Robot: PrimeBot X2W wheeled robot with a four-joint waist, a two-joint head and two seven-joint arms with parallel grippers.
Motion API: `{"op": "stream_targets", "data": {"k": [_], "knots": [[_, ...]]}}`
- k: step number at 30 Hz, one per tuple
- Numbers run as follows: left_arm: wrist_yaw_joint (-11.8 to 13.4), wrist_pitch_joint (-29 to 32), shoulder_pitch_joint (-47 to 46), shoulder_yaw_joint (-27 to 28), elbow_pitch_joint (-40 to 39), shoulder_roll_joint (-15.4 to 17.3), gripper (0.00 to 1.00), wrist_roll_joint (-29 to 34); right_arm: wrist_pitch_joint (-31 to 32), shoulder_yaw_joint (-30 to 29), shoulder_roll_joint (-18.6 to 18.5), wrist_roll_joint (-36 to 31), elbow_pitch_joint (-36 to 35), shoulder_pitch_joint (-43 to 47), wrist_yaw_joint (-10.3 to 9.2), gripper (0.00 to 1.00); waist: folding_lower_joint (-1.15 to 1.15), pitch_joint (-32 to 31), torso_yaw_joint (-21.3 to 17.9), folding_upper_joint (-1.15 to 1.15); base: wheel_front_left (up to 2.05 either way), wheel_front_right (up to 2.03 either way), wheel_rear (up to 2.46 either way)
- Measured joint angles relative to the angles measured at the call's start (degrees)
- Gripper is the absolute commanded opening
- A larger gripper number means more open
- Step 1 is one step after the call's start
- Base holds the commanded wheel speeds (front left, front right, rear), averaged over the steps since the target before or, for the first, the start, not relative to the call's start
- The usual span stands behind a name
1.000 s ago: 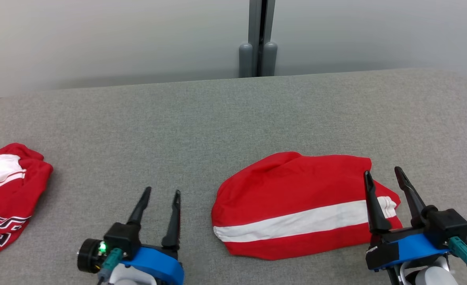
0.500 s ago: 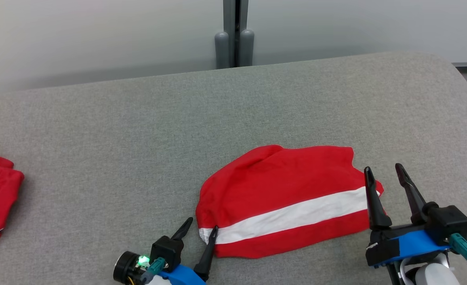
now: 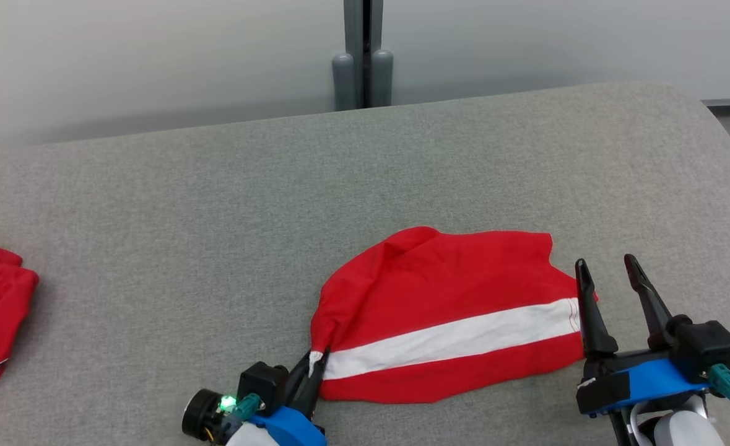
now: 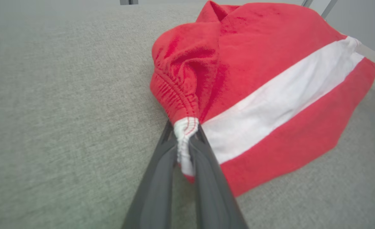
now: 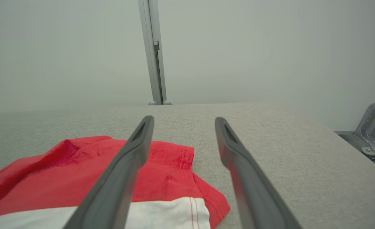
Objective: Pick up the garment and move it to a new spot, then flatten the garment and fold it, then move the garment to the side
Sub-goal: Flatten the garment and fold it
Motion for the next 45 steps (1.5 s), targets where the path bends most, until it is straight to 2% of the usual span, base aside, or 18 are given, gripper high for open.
{"op": "stream_targets", "data": {"k": [7, 13, 20, 21, 22, 31, 39, 45], "knots": [[0.5, 0.0, -0.3, 6.9, -4.3, 1.4, 0.00, -0.3, 0.0, -0.4, 0.0, -0.1, 0.0, 0.6, 0.00, 1.00, 0.00, -1.4, 3.1, 0.00, 0.00, 0.00, 0.00], [3.0, 0.0, 1.3, 13.9, -10.1, 3.8, 0.00, 0.9, 0.0, -0.4, 0.0, -0.4, 0.6, 1.2, 0.00, 1.00, 0.00, -2.5, 5.9, 0.00, 0.00, 0.00, 0.00], [3.1, 0.1, 6.5, 17.4, -13.2, 4.3, 0.00, 2.4, 0.0, -0.4, 0.0, -0.4, 1.9, 1.7, 0.00, 1.00, 0.00, -3.3, 8.0, 0.00, 0.00, 0.00, 0.00], [2.9, 0.1, 7.1, 17.6, -13.3, 3.9, 0.42, 2.4, 0.0, -0.5, 0.0, -0.3, 2.1, 1.8, 0.00, 1.00, 0.00, -3.4, 8.3, 0.00, 0.00, 0.00, 0.00], [2.8, 0.1, 7.5, 17.7, -13.4, 3.5, 1.00, 2.4, 0.0, -0.6, 0.0, -0.1, 2.2, 1.8, 0.00, 1.00, 0.00, -3.5, 8.6, 0.00, 0.00, 0.00, 0.00], [1.8, 0.1, 8.6, 20.4, -20.7, 1.1, 1.00, 3.7, 0.0, -0.5, 0.0, 0.0, 3.1, 2.3, 0.00, 1.00, 0.00, -4.5, 10.4, 0.00, 0.00, 0.00, 0.00], [2.4, 0.1, 10.2, 26.9, -27.5, 0.0, 1.00, 5.8, 0.0, 0.4, 0.0, -0.2, 3.2, 2.3, 0.00, 1.00, 0.00, -5.1, 10.1, 0.00, 0.00, 0.00, 0.00], [2.5, 0.1, 11.4, 30.8, -29.3, -0.2, 1.00, 7.2, 0.0, 1.0, 0.0, -0.6, 3.5, 2.6, 0.00, 1.00, 0.00, -5.2, 9.6, 0.00, 0.00, 0.00, 0.00]]}}
